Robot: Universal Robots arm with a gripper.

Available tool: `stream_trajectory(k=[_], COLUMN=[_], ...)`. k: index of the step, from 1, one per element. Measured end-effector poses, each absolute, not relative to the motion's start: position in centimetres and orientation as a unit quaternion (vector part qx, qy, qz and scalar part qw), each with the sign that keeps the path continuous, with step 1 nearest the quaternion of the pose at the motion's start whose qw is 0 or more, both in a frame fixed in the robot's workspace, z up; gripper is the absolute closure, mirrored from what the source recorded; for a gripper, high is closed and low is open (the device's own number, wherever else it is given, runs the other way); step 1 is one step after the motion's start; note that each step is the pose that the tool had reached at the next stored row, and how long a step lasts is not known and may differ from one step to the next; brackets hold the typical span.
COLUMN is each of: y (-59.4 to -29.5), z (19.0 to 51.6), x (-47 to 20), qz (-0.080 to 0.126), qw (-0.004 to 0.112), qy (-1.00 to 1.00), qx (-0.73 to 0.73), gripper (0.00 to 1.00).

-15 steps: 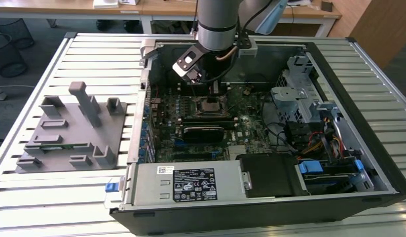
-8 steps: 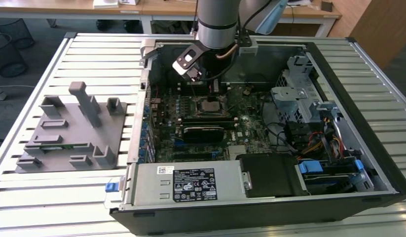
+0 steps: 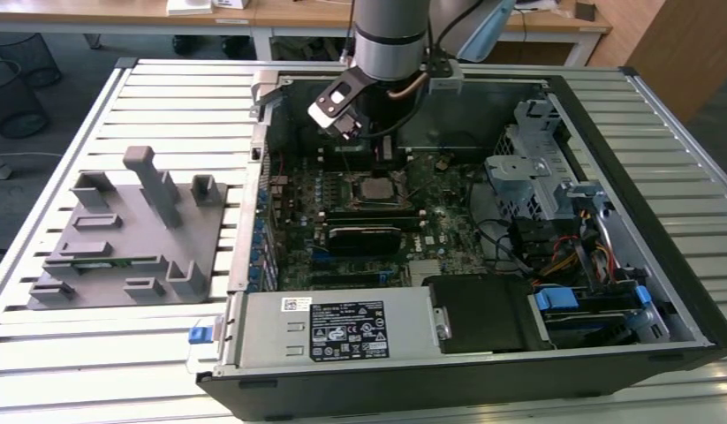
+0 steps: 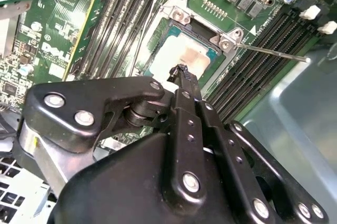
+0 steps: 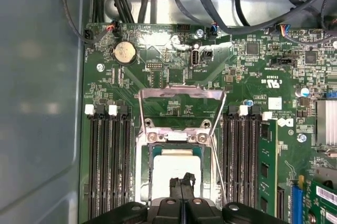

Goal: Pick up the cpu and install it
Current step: 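Close the cpu cover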

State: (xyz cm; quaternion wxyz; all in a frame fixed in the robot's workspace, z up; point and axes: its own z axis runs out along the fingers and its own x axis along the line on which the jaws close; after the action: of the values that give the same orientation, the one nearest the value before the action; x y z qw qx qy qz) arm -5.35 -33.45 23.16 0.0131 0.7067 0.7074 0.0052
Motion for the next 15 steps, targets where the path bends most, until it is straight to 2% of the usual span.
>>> stream_trajectory(k=[15], y=[-33.4], z=[27.6], x=[-5.3], qz=[0.000], qw=[0.008], qy=[0.708], qx=[0.707], gripper=[0.89])
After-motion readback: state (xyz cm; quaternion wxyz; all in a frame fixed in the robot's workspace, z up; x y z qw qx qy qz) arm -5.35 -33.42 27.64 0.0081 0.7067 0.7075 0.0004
